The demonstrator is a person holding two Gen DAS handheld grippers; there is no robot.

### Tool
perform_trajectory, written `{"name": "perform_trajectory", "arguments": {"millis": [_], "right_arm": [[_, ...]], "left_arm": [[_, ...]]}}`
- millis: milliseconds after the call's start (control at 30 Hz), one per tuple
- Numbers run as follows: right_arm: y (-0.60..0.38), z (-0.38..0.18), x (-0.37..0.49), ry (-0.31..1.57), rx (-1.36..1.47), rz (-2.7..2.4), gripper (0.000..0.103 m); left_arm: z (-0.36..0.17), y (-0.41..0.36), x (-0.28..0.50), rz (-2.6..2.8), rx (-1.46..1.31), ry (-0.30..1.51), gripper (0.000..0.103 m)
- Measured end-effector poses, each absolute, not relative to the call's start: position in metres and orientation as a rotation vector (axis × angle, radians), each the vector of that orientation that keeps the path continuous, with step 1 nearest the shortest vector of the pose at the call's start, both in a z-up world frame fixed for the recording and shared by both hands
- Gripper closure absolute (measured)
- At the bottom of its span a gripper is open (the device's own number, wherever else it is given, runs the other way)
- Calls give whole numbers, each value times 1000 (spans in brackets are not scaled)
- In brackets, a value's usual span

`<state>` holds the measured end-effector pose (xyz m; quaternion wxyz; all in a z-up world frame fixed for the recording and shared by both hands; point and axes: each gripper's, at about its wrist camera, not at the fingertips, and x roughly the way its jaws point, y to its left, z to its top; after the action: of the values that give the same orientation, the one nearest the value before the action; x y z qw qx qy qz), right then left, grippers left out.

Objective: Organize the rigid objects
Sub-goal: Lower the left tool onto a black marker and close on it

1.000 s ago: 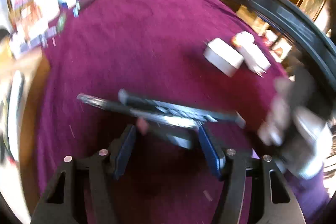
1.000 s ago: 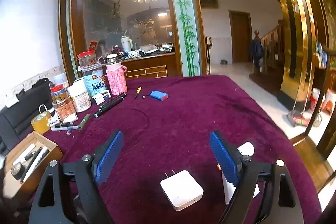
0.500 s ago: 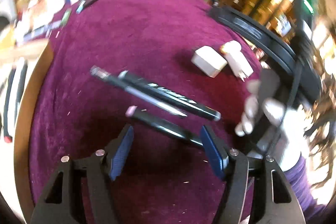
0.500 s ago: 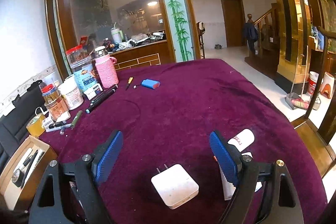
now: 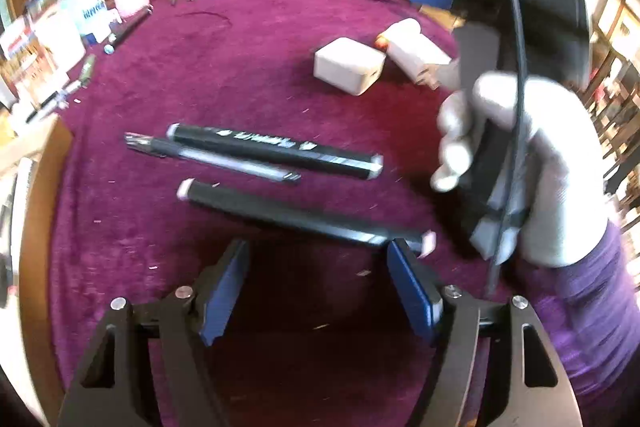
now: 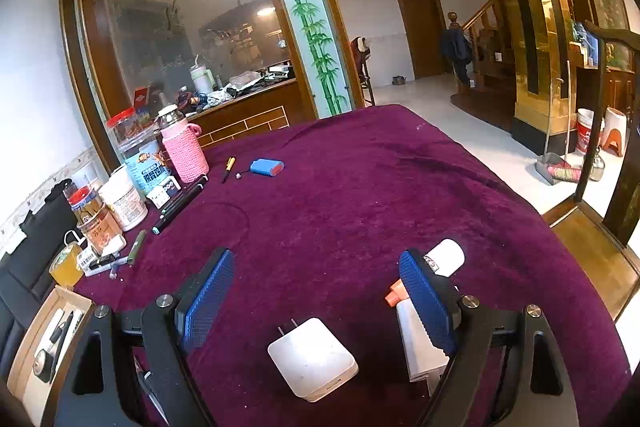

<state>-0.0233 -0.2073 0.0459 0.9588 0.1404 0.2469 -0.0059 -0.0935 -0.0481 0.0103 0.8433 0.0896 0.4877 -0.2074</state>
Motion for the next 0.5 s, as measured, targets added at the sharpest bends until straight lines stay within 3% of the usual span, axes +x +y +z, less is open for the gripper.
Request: {"name": "perform_trajectory", "arguments": {"millis": [500], "right_arm": [[-208, 44, -24, 515, 297, 13, 15]], "left_arm": [[14, 39, -97, -445, -131, 1125, 32]]}}
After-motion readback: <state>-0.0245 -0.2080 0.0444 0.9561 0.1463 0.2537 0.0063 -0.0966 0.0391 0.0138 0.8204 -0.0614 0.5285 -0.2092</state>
